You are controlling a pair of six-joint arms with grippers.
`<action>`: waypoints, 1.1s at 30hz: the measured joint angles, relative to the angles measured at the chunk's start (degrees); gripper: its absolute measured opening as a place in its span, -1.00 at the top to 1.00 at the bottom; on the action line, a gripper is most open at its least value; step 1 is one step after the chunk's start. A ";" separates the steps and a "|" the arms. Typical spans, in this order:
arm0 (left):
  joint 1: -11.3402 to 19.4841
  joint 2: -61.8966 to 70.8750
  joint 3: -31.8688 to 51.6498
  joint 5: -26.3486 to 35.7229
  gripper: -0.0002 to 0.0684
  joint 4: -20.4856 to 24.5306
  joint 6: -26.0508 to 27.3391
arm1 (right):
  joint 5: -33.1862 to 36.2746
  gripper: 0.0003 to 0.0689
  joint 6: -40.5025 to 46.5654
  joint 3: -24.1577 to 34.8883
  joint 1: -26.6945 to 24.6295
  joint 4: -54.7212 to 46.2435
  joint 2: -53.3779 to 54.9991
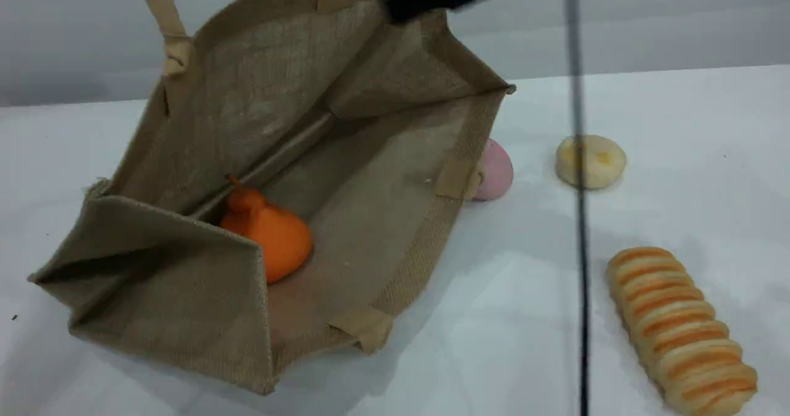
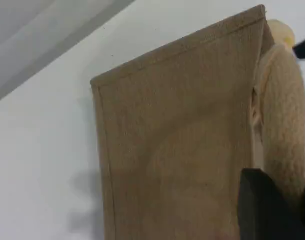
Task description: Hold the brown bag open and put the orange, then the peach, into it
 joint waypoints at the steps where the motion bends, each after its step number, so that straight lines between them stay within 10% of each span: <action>1: 0.00 0.00 0.00 0.00 0.76 0.00 0.00 | 0.76 -0.56 3.35 0.00 -1.93 -3.03 0.50; 12: 0.04 0.00 0.00 0.00 0.76 -0.05 0.15 | -2.24 -0.55 15.60 0.00 -9.68 -7.42 9.11; 33: 0.04 0.00 0.00 0.00 0.76 -3.22 -1.61 | -12.44 -0.55 -4.43 -0.05 -0.75 14.41 16.10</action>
